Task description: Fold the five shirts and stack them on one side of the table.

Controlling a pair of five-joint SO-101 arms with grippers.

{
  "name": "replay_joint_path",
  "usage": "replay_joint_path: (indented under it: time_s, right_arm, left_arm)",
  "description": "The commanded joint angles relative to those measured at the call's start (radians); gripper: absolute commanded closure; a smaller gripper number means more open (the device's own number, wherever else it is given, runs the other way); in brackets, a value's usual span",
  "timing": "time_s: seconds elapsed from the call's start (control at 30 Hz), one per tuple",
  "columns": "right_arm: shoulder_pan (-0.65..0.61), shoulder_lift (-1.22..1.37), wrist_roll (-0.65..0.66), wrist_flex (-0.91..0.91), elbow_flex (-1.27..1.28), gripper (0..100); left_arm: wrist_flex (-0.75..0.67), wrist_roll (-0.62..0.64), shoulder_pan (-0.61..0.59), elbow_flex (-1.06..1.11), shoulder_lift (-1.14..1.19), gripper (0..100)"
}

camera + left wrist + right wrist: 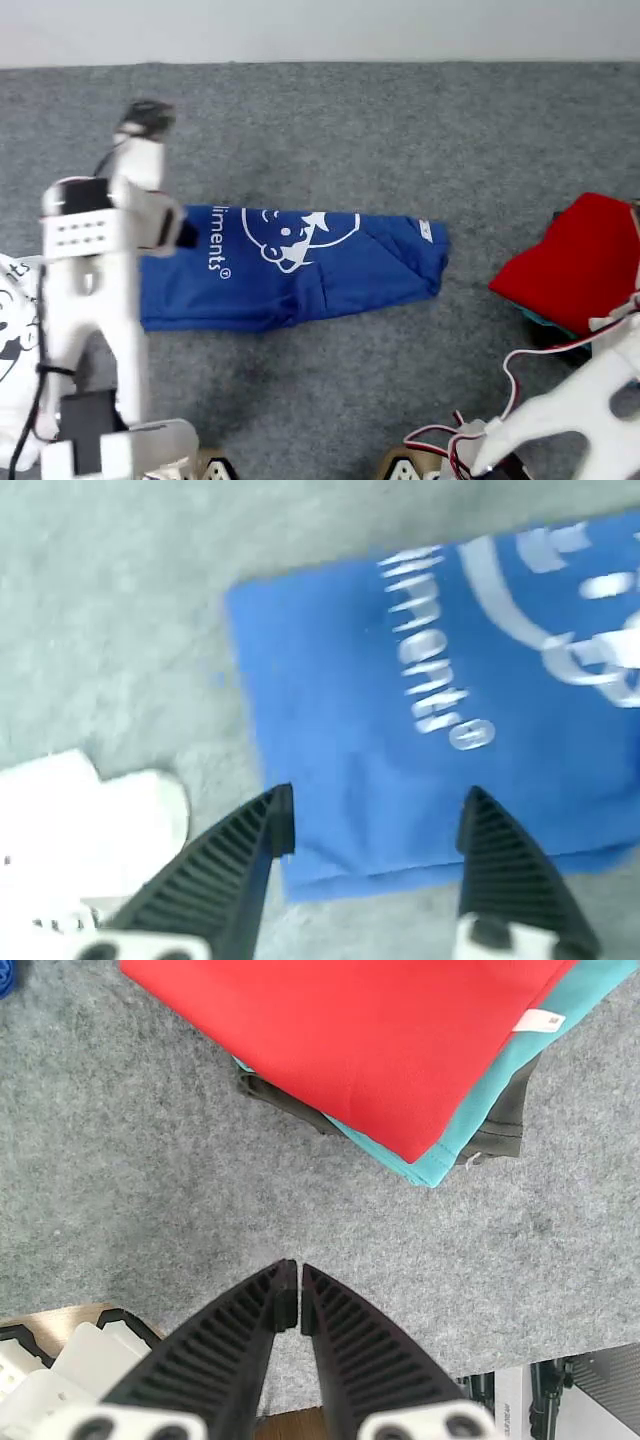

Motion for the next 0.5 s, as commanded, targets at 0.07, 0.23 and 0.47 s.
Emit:
replay_joint_path:
  time_s: [0.07, 0.23, 0.47]
  right_arm:
    - [0.007, -0.031, 0.005, 0.035, 0.051, 99.0]
    - [0.008, -0.031, 0.006, 0.035, 0.049, 99.0]
    - [0.013, -0.033, 0.009, 0.036, 0.049, 99.0]
  left_arm:
    - [-0.086, -0.017, -0.110, -0.012, 0.176, 73]
    - [-0.193, -0.055, -0.123, -0.015, 0.324, 73]
    - [-0.120, -0.057, -0.124, -0.180, 0.554, 73]
